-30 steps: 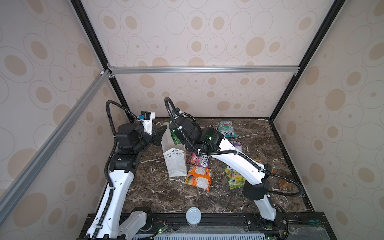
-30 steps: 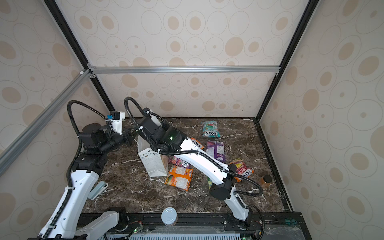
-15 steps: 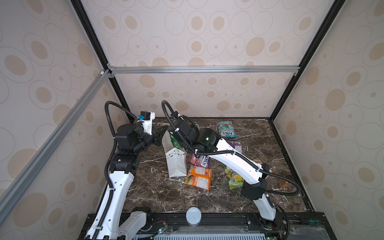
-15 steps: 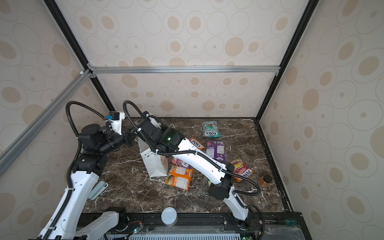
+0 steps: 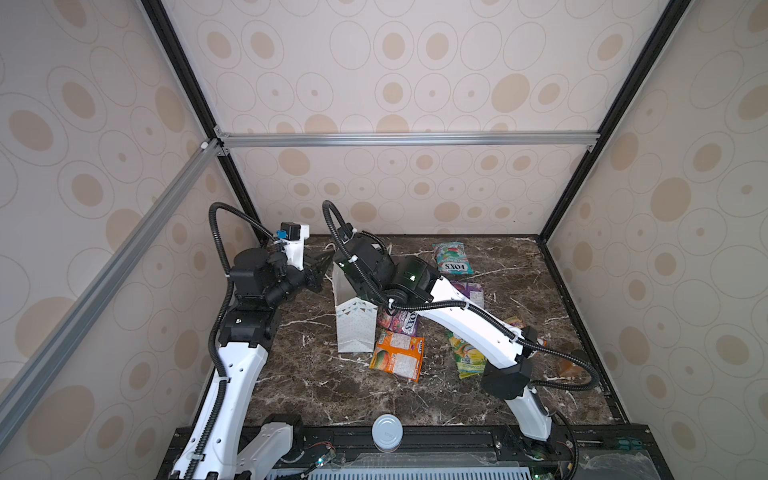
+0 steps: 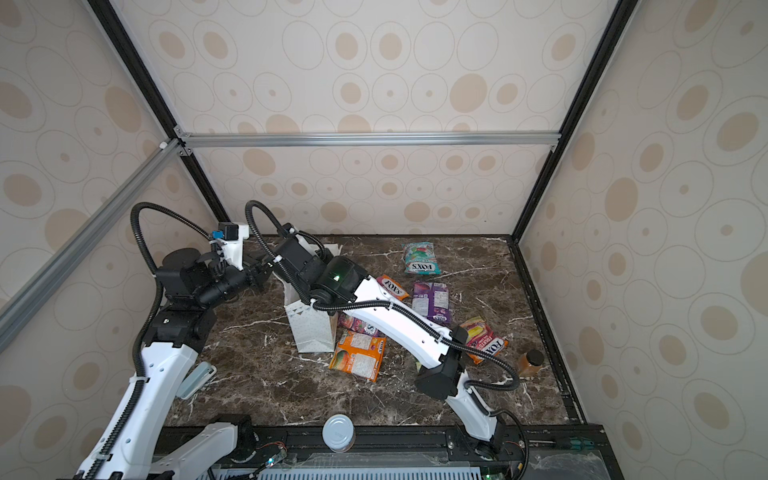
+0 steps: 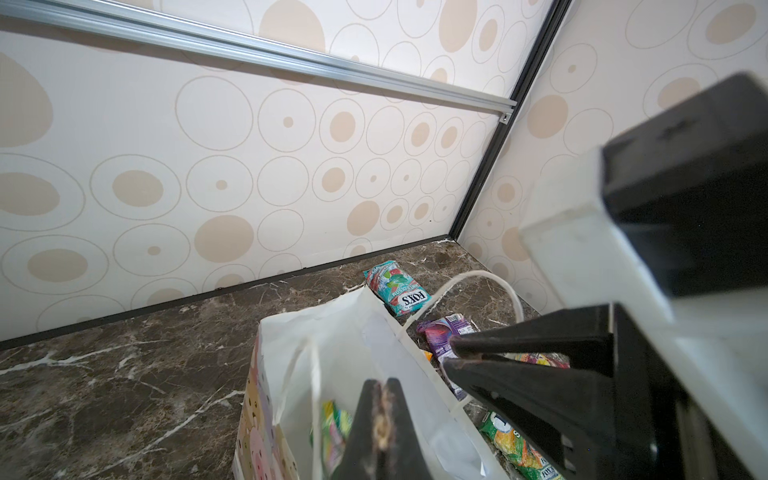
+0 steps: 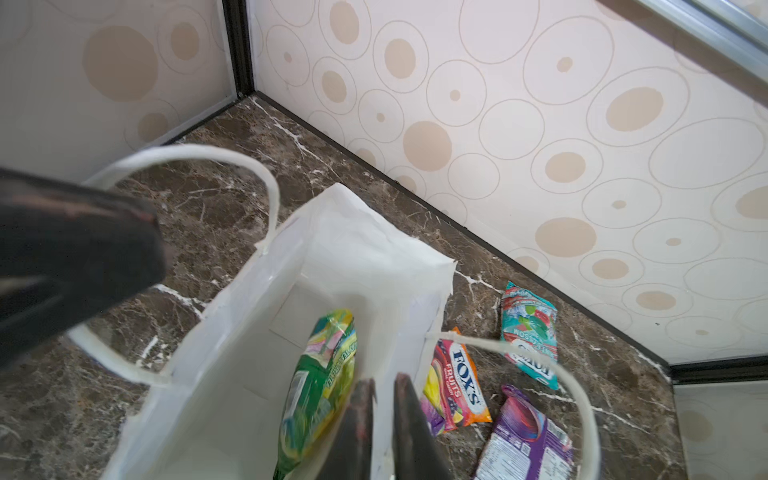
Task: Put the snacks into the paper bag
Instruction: 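Lower the green packet into the bag opening and open the right gripper, then withdraw the right gripper from the bag toward the remaining packets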
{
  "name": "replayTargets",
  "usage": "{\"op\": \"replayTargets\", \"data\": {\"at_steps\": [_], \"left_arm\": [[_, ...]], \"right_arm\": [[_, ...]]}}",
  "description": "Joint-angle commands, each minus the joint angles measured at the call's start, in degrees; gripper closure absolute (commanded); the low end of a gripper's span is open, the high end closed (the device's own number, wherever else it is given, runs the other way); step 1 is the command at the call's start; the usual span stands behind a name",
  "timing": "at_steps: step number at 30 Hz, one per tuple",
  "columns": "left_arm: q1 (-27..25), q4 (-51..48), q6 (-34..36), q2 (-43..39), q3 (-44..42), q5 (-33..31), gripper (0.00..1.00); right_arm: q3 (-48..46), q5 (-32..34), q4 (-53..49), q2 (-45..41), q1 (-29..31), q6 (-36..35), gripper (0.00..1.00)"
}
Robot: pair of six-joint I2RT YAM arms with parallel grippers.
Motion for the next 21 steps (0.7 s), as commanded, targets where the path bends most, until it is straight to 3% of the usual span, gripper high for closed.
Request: {"op": "replayTargets", "data": {"at_steps": [1, 3, 4, 5, 10, 14, 21], "left_arm": [[0.2, -0.6, 0.9, -1.0, 0.8, -2.2, 0.93], [0.2, -2.0, 1.4, -0.9, 1.3, -5.3, 0.92], [0.2, -2.6, 1.7, -0.8, 1.6, -6.3, 0.87], [0.2, -3.3, 2.0, -0.7, 2.0, -7.1, 0.75], [0.3, -7.1, 2.6, -0.8, 4.9, -11.3, 0.37], [0.3, -16.8, 4.0, 0.1, 13.4, -19.5, 0.27], [0.3, -28.3, 4.0, 1.7, 22.0, -29.7, 0.20]], "right_arm": [[0.5, -2.3, 2.5, -1.8, -0.2, -0.5, 0.80], [0.5, -4.1, 3.4, -2.5, -0.1, -0.9, 0.77], [0.5, -4.9, 4.0, -2.9, -0.2, -1.0, 0.76], [0.1, -6.3, 4.7, -3.7, -0.2, -1.1, 0.74], [-6.2, -14.0, 10.3, -10.3, -0.1, -1.0, 0.71], [-17.3, -14.6, 15.2, -18.0, -0.1, -0.9, 0.71], [-40.6, -12.1, 23.7, -33.1, -0.1, 0.2, 0.69]]}}
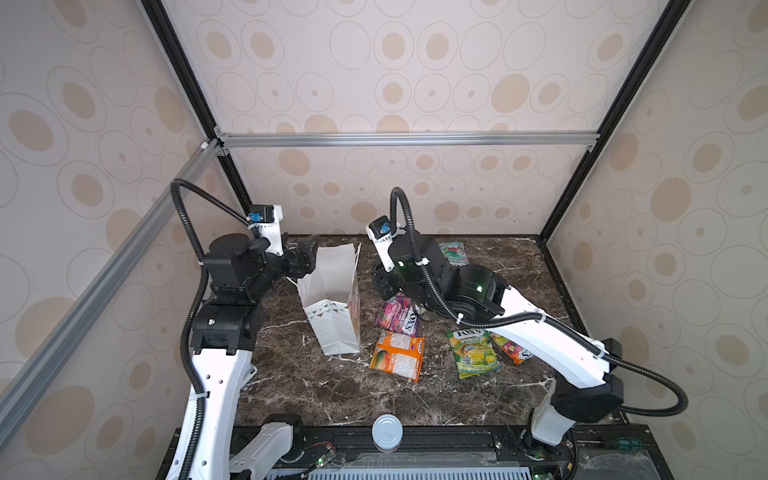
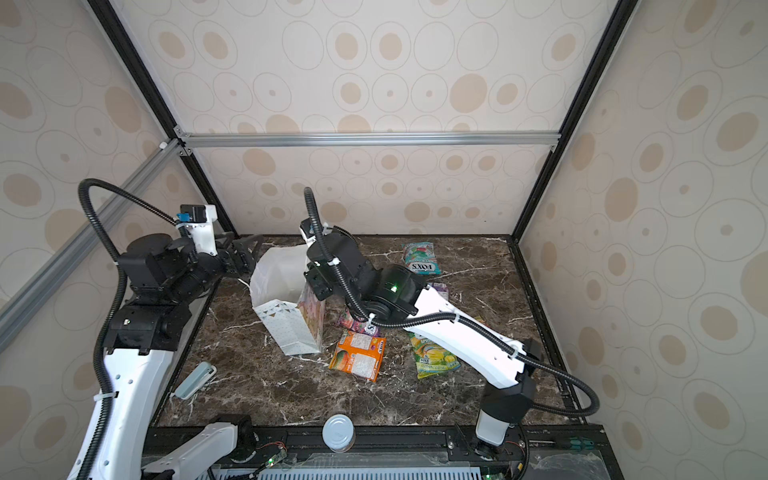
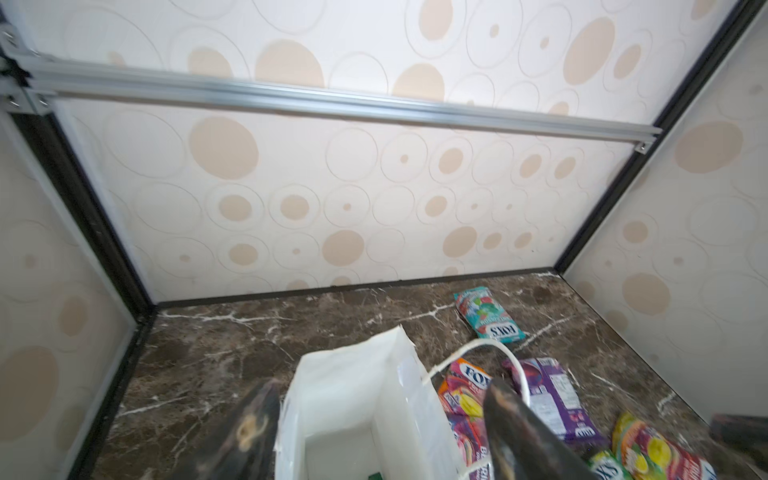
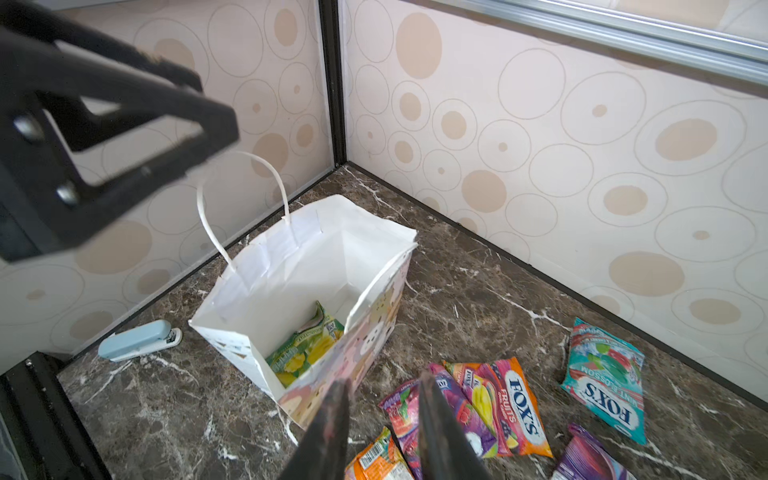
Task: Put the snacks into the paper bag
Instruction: 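Withdraw the right gripper from the bag toward the remaining packets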
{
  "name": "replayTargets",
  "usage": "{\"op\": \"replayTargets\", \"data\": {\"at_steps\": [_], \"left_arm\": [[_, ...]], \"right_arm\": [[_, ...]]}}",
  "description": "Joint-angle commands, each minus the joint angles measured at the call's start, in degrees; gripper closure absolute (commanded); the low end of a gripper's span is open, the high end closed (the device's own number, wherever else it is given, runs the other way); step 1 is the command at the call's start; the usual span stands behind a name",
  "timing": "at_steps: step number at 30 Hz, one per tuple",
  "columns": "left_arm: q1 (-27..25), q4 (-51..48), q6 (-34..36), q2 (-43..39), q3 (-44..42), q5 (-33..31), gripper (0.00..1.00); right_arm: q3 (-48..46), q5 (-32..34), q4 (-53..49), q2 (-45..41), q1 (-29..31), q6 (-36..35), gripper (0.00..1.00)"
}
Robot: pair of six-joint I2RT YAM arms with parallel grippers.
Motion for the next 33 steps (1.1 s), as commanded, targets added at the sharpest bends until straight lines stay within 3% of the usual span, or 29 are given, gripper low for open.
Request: {"op": "replayTargets", "data": {"at_steps": [1, 9, 15, 21, 28, 30, 33], "left_arm": [[0.3, -9.5, 1.6, 1.5, 3.6, -8.5, 0.19], [0.3, -16.9, 2.3, 4.7, 3.9, -10.9, 0.18], [0.3, -20.0, 2.5, 7.5, 4.0, -11.2, 0.21], [0.3, -23.4, 2.3, 9.3, 7.1, -6.9, 0.24], [0.3, -26.1, 2.7, 11.2, 6.0, -6.0, 0.39], [0.3, -25.7, 2.9, 10.7, 5.9, -7.4, 0.44], [0.2, -23.4, 3.2, 9.2, 5.7, -7.7, 0.61]], "right_arm": [[-8.9, 1.0, 5.0, -5.9, -0.2, 0.9, 0.68], [-37.1, 1.8, 10.0, -27.8, -3.0, 4.5, 0.62], [-50.2, 1.3, 9.2, -41.9, -6.8, 8.9, 0.61], [-55.3, 1.9, 7.6, -49.3, -8.2, 10.8, 0.61], [-52.1, -2.1, 0.1, -48.9, -12.2, 12.3, 0.60], [-52.2, -4.2, 0.0, -48.8, -13.2, 12.0, 0.62], [-53.8, -5.3, 0.9, -48.7, -13.7, 11.8, 0.66]]}}
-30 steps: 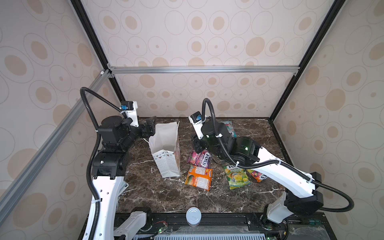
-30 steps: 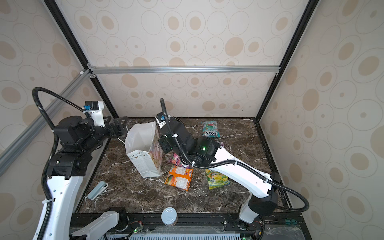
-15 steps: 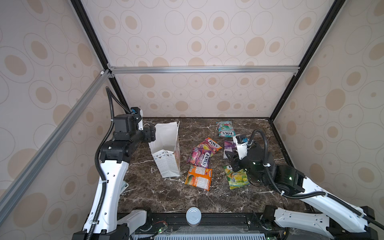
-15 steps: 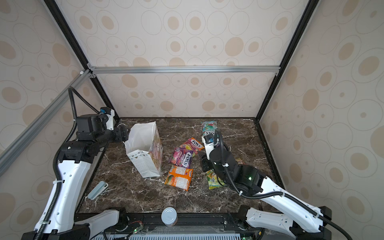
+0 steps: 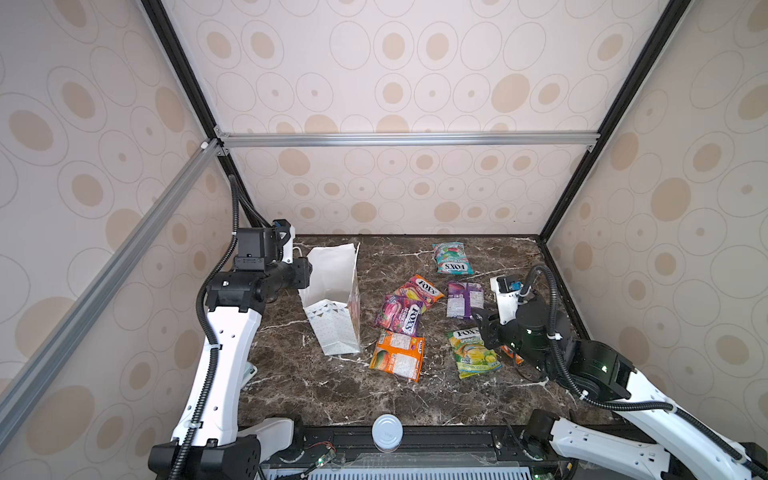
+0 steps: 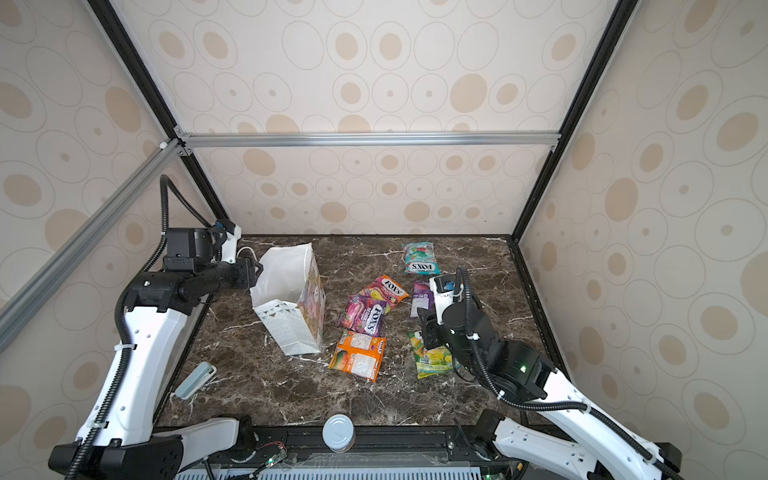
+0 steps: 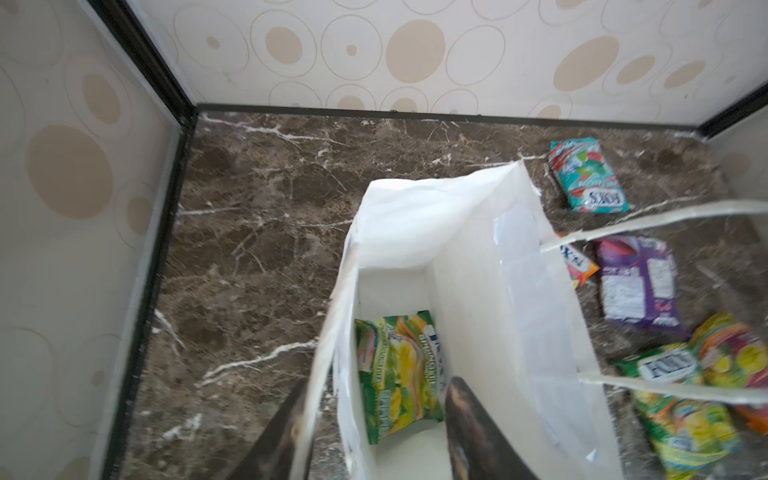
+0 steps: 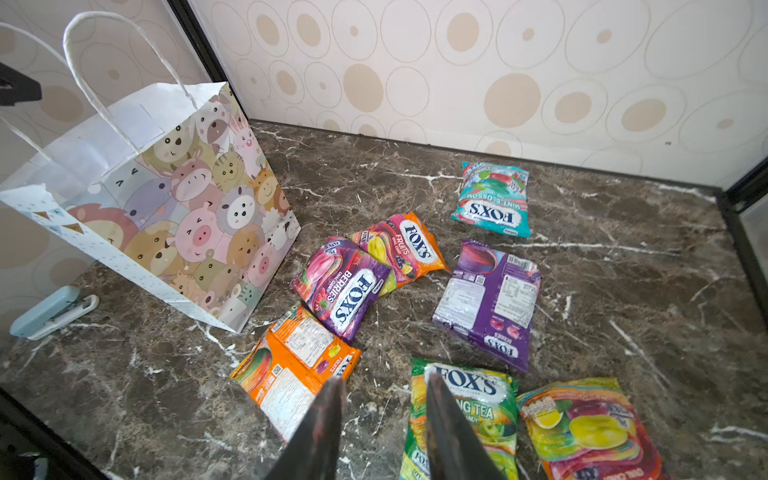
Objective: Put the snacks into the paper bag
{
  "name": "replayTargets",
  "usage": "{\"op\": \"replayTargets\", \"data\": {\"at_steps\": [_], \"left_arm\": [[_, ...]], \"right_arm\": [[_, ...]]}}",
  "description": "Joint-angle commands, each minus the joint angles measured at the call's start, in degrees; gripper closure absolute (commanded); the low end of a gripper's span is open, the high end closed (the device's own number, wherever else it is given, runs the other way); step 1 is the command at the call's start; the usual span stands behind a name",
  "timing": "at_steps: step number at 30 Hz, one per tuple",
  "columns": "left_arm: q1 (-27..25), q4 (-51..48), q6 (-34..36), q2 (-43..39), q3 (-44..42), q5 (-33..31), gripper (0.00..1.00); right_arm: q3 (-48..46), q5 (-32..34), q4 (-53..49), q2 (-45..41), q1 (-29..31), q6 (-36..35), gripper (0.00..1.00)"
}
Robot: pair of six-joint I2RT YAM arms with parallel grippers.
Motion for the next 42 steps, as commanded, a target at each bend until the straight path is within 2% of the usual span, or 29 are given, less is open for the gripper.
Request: {"op": "replayTargets", "data": {"at_steps": [1, 5, 6, 8, 9, 11, 15, 18, 25, 29, 36, 42], "left_arm": [[0.3, 1.9, 1.2, -2.5, 0.3, -0.3, 0.64], [0.2, 6.2, 1.5, -3.6, -0.6, 3.1, 0.64], [0.2, 7.5, 1.3, -3.6, -1.3, 4.1, 0.68], [0.2, 9.7, 1.1, -3.2, -2.8, 6.4, 0.89], [0.2, 10.8, 1.0, -3.0, -3.4, 7.5, 0.96], [0.2, 13.0, 1.0, -2.6, -4.2, 9.6, 1.00], [0.2, 14.8, 1.8, -1.2, -2.7, 12.5, 1.00], [-0.1, 16.2, 1.7, -0.5, -1.5, 15.4, 1.00], [-2.2, 21.9, 0.4, -1.8, -3.2, 22.8, 1.00], [-3.2, 25.2, 0.9, -2.8, -6.1, 24.6, 1.00], [-3.3, 29.3, -0.8, -5.2, -11.0, 28.2, 1.00], [-3.3, 31.3, -1.3, -7.3, -13.6, 27.9, 1.00]], "right_arm": [[-0.6, -2.7, -0.9, 0.1, -0.5, 0.6, 0.66], [-2.4, -2.5, -0.9, 1.1, -0.4, 2.3, 0.70], [-3.1, -2.0, -1.2, 1.3, -0.5, 2.7, 0.70], [-4.0, -0.9, -2.2, 1.9, -0.5, 3.5, 0.71], [-4.4, -0.5, -3.3, 2.0, -0.5, 3.8, 0.71], [-5.5, 0.7, -4.7, 1.7, -0.5, 4.5, 0.72], [-6.7, 2.3, -6.9, 1.4, -0.5, 6.3, 0.72], [-7.4, 1.0, -6.6, 2.3, -0.5, 6.8, 0.71], [-9.5, -8.3, -2.4, 9.9, -0.4, 7.6, 0.64], [-11.6, -12.2, 0.6, 11.8, -0.5, 8.5, 0.62], [-14.3, -13.1, 2.0, 13.1, -0.8, 9.6, 0.56], [-19.6, -22.9, 12.4, 14.9, -1.2, 11.1, 0.51]]}}
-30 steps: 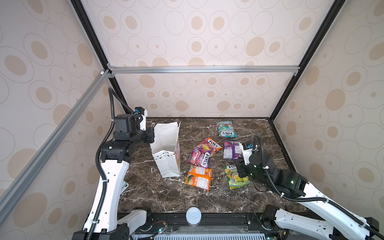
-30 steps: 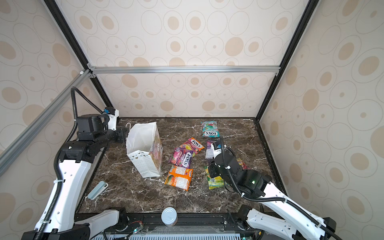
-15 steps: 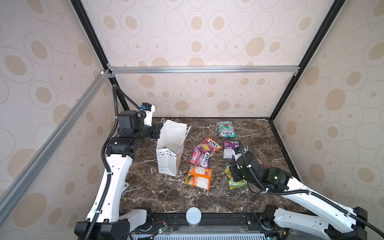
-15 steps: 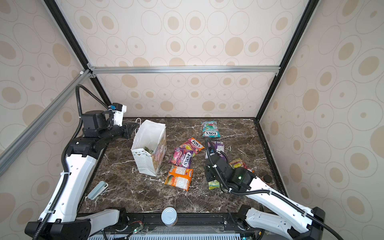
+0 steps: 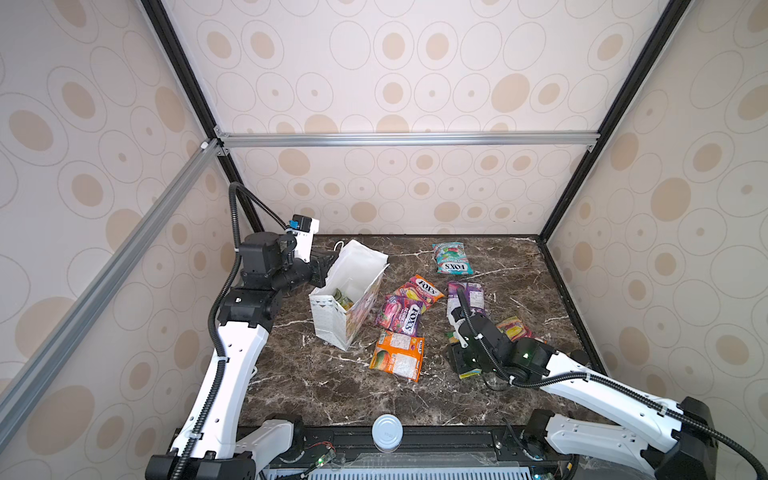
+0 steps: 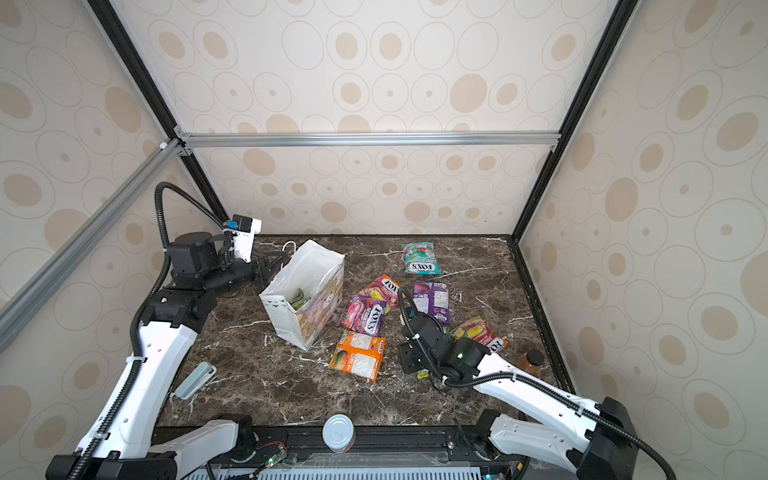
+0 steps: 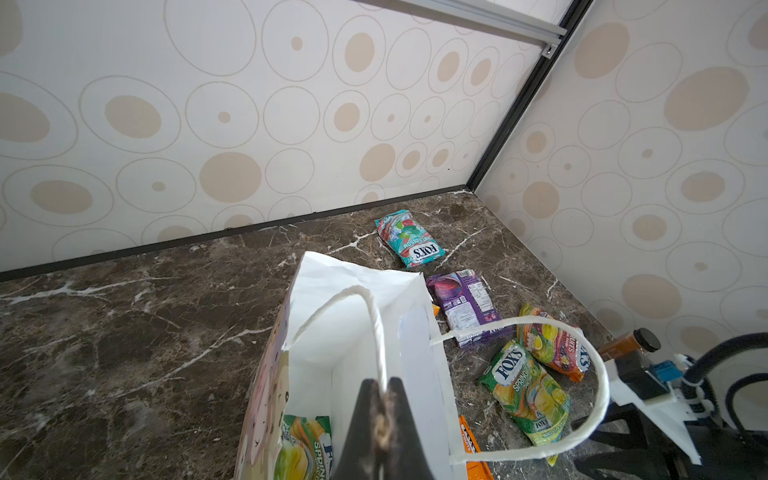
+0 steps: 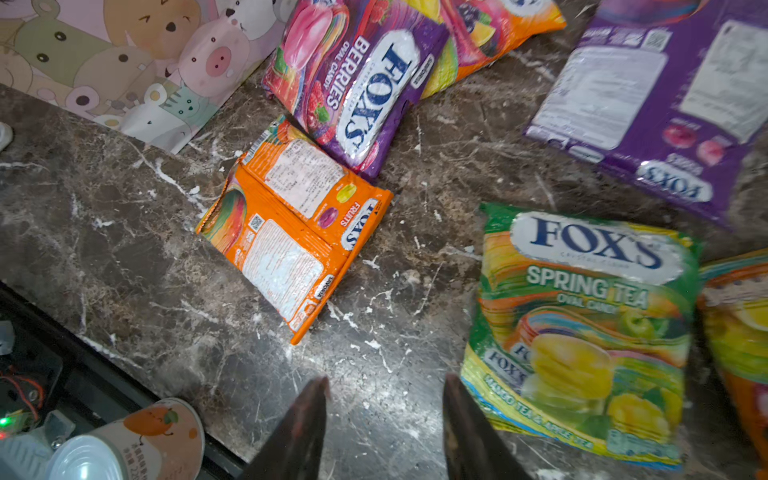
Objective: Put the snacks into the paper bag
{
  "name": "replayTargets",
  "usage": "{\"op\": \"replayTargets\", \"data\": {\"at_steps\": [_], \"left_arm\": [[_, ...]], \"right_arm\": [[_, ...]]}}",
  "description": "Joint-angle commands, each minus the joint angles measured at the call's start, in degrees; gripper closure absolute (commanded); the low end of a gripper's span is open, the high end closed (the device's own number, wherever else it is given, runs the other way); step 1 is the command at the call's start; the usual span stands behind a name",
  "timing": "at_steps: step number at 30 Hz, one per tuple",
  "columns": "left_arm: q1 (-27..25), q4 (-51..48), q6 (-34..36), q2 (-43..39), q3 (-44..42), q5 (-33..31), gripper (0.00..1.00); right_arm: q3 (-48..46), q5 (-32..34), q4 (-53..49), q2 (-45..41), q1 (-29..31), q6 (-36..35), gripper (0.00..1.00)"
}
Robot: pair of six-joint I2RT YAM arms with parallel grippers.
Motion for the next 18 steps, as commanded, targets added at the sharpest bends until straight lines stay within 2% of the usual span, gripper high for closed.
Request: {"op": "replayTargets", "data": {"at_steps": [1, 6, 11, 18], "left_arm": [[-0.3, 4.2, -0.9, -2.1, -0.4, 2.0, 1.00], [-0.3, 5.1, -0.8, -3.3, -1.0, 2.4, 1.00], [-0.2, 5.7, -0.8, -3.8, -2.1, 1.8, 1.00], [-0.2, 6.8, -1.4, -4.3, -2.9, 1.5, 1.00]], "right_arm": [[-2.9, -5.8, 6.6, 1.5, -0.4, 2.6, 0.51], [-6.5, -7.0, 11.7, 2.2, -1.4, 4.4, 0.50], [-12.3, -12.3, 23.0, 4.1, -5.3, 7.6, 0.49], [-11.2, -15.5, 28.6, 11.9, -6.5, 5.8, 0.49]]}}
